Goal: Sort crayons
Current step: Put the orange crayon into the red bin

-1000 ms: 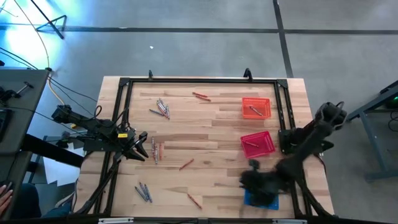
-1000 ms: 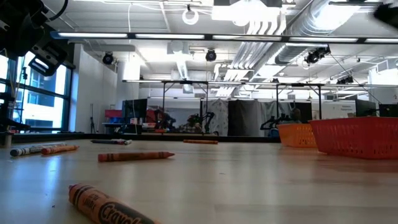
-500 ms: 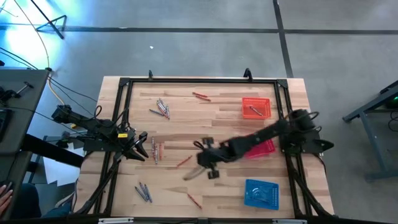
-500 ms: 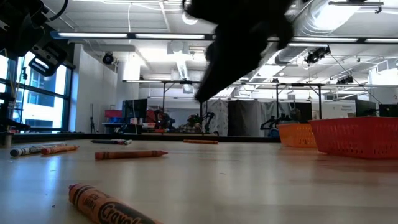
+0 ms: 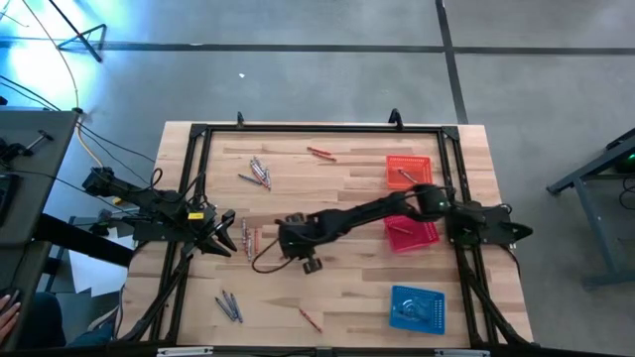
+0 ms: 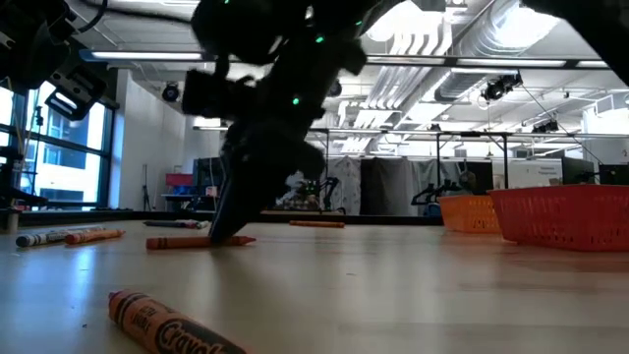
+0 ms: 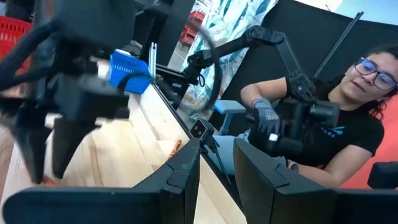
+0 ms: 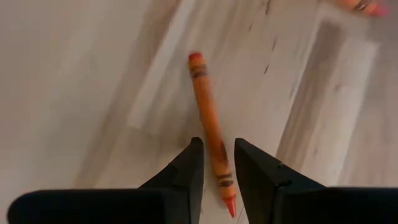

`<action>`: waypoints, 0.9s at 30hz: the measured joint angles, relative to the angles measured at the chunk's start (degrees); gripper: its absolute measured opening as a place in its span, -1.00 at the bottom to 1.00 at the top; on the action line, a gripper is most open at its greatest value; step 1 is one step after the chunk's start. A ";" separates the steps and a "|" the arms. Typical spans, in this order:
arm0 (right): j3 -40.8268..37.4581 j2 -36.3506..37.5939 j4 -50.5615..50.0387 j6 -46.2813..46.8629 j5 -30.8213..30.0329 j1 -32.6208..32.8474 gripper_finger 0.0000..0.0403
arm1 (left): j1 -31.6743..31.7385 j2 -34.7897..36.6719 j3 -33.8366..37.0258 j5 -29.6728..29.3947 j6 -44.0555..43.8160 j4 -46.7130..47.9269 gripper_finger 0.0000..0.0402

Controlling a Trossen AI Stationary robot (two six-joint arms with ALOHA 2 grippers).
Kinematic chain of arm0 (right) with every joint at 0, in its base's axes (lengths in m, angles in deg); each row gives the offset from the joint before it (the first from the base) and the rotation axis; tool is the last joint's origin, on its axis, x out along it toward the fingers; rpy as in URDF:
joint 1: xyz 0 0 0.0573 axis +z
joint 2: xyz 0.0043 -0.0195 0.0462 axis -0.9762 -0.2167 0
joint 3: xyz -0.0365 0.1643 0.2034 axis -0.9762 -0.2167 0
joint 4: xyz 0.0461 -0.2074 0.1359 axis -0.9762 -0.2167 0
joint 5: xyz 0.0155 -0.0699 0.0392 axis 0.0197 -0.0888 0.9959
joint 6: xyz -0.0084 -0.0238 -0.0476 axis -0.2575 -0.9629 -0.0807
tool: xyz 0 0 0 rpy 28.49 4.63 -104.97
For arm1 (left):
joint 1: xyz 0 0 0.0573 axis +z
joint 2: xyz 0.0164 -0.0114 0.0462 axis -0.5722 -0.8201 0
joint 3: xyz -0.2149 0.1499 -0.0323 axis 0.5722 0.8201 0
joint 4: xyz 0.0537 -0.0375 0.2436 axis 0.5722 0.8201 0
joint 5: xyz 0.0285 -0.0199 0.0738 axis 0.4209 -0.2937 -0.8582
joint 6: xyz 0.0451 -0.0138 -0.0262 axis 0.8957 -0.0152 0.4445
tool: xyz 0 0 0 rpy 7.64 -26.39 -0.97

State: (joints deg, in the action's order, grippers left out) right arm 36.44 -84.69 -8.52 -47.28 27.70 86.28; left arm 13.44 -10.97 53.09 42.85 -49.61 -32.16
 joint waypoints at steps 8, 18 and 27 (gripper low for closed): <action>7.11 -4.31 -7.36 -0.39 2.78 -1.07 -0.59 | 0.00 -0.01 0.00 0.00 -0.01 0.00 -0.57; 6.91 -4.46 -7.80 3.42 2.85 -0.75 -0.59 | 0.00 -0.01 0.00 0.01 -0.02 0.00 -0.57; 6.76 -4.44 -5.47 9.40 3.18 -0.70 -0.85 | -0.01 0.00 0.00 0.02 -0.01 0.01 -0.57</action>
State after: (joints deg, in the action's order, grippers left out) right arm 43.20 -89.13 -13.99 -37.88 30.88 85.58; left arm 13.44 -10.97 53.09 42.86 -49.61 -32.15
